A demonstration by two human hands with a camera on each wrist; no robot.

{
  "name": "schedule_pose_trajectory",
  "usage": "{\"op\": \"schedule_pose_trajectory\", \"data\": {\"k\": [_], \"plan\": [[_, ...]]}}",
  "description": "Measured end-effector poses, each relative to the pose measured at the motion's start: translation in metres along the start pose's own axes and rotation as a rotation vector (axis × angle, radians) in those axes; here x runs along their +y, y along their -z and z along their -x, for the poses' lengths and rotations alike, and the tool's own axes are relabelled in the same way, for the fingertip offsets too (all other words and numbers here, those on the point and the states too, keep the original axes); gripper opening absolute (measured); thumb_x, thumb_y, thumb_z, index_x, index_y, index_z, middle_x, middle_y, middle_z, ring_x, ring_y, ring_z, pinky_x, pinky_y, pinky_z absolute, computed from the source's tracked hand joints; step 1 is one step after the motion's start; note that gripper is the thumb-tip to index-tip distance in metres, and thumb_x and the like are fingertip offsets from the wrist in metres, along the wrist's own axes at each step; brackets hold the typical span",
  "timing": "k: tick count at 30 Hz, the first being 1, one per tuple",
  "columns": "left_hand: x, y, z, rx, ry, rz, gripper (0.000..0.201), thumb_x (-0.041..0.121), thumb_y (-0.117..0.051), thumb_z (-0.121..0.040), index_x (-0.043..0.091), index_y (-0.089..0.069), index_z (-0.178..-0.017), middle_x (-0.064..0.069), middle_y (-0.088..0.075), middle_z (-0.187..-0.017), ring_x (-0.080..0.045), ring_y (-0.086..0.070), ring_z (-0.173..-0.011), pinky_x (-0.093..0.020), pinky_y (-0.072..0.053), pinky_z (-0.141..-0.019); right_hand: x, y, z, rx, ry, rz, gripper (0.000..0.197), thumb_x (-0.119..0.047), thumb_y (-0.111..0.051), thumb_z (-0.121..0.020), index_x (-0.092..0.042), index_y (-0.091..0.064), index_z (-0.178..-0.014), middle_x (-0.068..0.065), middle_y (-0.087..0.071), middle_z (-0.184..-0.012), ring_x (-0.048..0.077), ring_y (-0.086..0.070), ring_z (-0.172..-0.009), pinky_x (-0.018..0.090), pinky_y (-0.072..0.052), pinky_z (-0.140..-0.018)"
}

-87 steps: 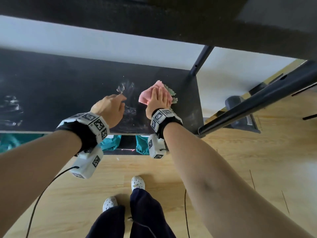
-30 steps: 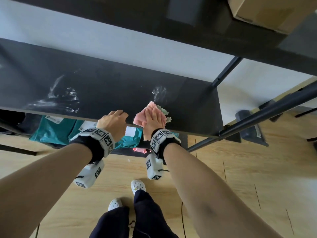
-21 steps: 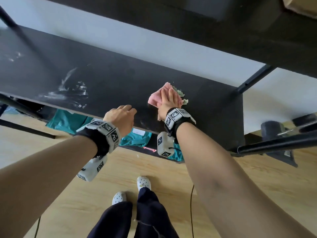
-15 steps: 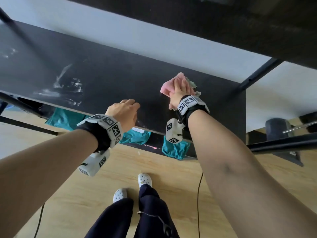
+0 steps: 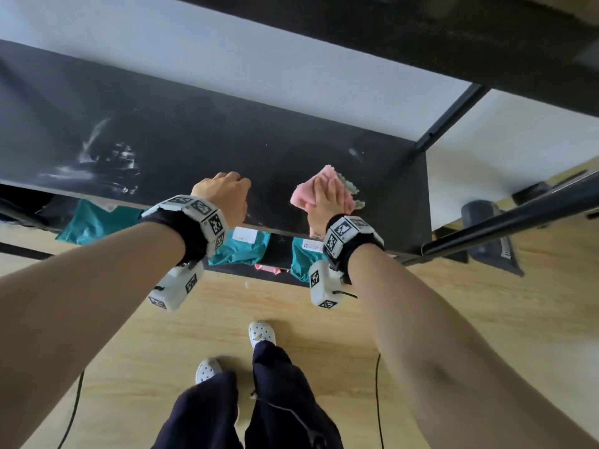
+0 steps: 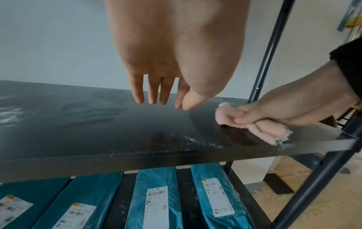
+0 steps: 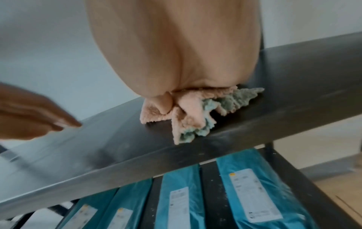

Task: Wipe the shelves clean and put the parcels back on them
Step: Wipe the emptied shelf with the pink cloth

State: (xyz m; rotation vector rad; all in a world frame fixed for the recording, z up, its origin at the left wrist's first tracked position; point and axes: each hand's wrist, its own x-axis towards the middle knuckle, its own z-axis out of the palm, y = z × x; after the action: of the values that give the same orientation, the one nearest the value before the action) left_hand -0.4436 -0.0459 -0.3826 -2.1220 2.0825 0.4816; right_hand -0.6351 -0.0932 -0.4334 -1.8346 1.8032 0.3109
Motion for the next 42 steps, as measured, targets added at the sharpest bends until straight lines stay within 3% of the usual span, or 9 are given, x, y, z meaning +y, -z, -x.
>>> {"op": "schedule_pose_trajectory", "data": {"k": [6,12,16,20,23,30,35,40,42], "plan": [[-0.007,0.002,-0.012,-0.003,0.097,0.042,0.032,0.021,-0.041,-0.095,0.02,-0.052,-0.125,0.002,-0.052,-0.128,-0.022,-0.048,-0.12,-0.041,-0.047,-0.088,-0.05,0.014,-0.053,0.003,0.175,0.075,0.074,-0.024,-0.044,-0.095,-0.029,0.002,-0.153,0.005,0.017,-0.159,0.028,0.015,-0.147,0.045,0.005,-0.12],[-0.014,-0.003,-0.029,0.003,0.132,0.047,0.033,0.023,-0.038,-0.095,0.019,-0.052,-0.124,0.001,-0.053,-0.128,-0.024,-0.049,-0.119,-0.043,-0.048,-0.089,-0.032,0.056,-0.112,0.081,0.146,0.088,0.101,-0.016,-0.068,-0.081,-0.023,0.003,-0.153,0.007,0.014,-0.16,0.027,0.014,-0.147,0.043,0.005,-0.12],[-0.01,-0.001,-0.036,0.018,0.117,0.064,0.035,0.023,-0.038,-0.096,0.019,-0.051,-0.128,0.001,-0.052,-0.131,-0.024,-0.049,-0.12,-0.04,-0.047,-0.089,0.006,0.07,-0.127,0.127,0.054,0.023,0.08,-0.029,-0.05,-0.095,-0.023,0.005,-0.153,0.008,0.013,-0.16,0.024,0.013,-0.148,0.043,0.006,-0.12],[-0.001,0.007,-0.039,0.032,0.094,0.077,0.034,0.022,-0.039,-0.096,0.018,-0.052,-0.127,0.0,-0.053,-0.13,-0.024,-0.049,-0.12,-0.04,-0.047,-0.09,0.055,0.075,-0.116,0.194,-0.084,-0.032,0.072,-0.034,-0.044,-0.094,-0.021,-0.004,-0.153,0.005,0.003,-0.161,0.021,0.005,-0.148,0.042,-0.001,-0.121],[0.006,0.013,-0.04,0.033,0.075,0.085,0.033,0.023,-0.039,-0.096,0.017,-0.053,-0.125,-0.002,-0.054,-0.129,-0.026,-0.051,-0.118,-0.041,-0.048,-0.089,0.074,0.067,-0.09,0.149,-0.157,-0.035,0.072,-0.034,-0.04,-0.097,-0.022,0.004,-0.153,0.002,0.014,-0.16,0.019,0.014,-0.147,0.043,0.005,-0.121],[0.012,0.017,-0.044,0.018,0.062,0.11,0.033,0.025,-0.04,-0.096,0.014,-0.053,-0.124,-0.007,-0.054,-0.127,-0.031,-0.055,-0.111,-0.043,-0.049,-0.088,0.008,0.036,-0.07,0.043,0.025,0.04,0.068,-0.021,-0.032,-0.1,-0.025,0.011,-0.152,0.006,0.023,-0.158,0.025,0.02,-0.146,0.044,0.011,-0.119],[-0.009,0.004,-0.034,0.027,0.127,0.11,0.034,0.024,-0.039,-0.096,0.019,-0.051,-0.127,-0.002,-0.052,-0.131,-0.027,-0.052,-0.117,-0.044,-0.048,-0.09,-0.018,0.065,-0.119,0.072,0.113,0.085,0.078,-0.022,-0.049,-0.094,-0.022,0.003,-0.153,0.012,0.016,-0.159,0.03,0.014,-0.147,0.045,0.006,-0.119],[-0.032,-0.001,-0.025,0.038,0.18,0.066,0.036,0.024,-0.038,-0.097,0.019,-0.049,-0.131,-0.001,-0.052,-0.132,-0.026,-0.05,-0.119,-0.042,-0.048,-0.089,0.028,0.102,-0.138,0.172,0.019,0.07,0.059,-0.026,-0.046,-0.094,-0.028,-0.021,-0.148,0.01,-0.015,-0.156,0.034,-0.013,-0.144,0.05,-0.012,-0.117],[-0.035,0.002,-0.03,0.033,0.193,0.07,0.036,0.024,-0.038,-0.097,0.019,-0.049,-0.131,-0.001,-0.051,-0.133,-0.026,-0.05,-0.12,-0.042,-0.048,-0.09,0.052,0.107,-0.131,0.176,-0.052,0.058,0.057,-0.026,-0.044,-0.095,-0.028,-0.022,-0.148,0.008,-0.013,-0.157,0.032,-0.013,-0.144,0.049,-0.012,-0.117]]}}
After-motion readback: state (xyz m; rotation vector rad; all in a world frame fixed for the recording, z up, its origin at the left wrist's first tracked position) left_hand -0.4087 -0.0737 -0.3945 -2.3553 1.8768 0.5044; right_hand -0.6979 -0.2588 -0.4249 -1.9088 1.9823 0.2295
